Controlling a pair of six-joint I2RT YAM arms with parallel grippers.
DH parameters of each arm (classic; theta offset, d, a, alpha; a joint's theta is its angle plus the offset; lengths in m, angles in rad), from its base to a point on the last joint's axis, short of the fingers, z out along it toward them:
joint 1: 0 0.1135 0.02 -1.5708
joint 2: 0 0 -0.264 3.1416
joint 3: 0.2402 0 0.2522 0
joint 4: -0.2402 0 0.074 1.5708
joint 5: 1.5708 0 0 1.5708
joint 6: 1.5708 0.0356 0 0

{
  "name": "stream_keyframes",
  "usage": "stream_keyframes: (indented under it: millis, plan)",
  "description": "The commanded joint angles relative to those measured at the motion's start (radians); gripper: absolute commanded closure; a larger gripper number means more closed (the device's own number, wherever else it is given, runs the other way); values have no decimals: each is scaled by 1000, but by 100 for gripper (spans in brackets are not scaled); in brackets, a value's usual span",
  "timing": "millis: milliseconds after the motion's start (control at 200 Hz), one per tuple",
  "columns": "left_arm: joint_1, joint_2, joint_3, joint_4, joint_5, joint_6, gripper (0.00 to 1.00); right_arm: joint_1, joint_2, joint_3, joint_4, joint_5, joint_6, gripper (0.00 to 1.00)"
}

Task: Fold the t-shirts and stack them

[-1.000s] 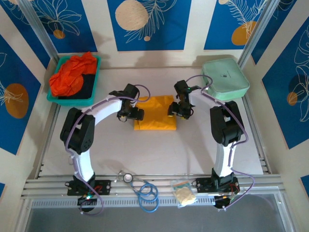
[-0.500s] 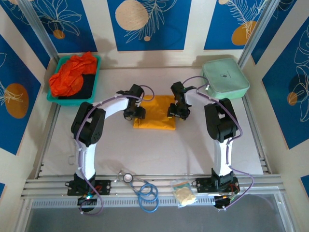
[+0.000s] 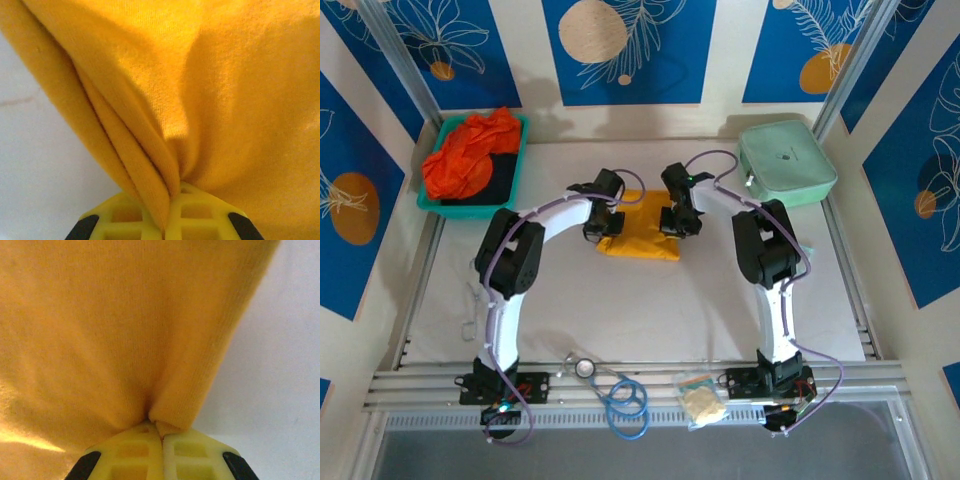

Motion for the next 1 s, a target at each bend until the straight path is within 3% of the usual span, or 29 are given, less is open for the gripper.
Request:
stream_keyframes:
  millis: [0,220,545,926,996]
  plan:
    - [0,131,25,-73,-58,22,100,-38,100,64,0,1,-45,100]
    - [47,281,314,-168,-108,84,100,-101,233,334,-39,-12,-159,100]
    - [120,610,976,-358,-74,185,100,-170,513,819,-148,-64,-203,100]
    - [164,635,1058,-286,-16,161,100,-208,620,974,-146,-114,-177,100]
    - [167,626,1057,-273,-24,162,88,-214,619,973,-150,-133,-164,95]
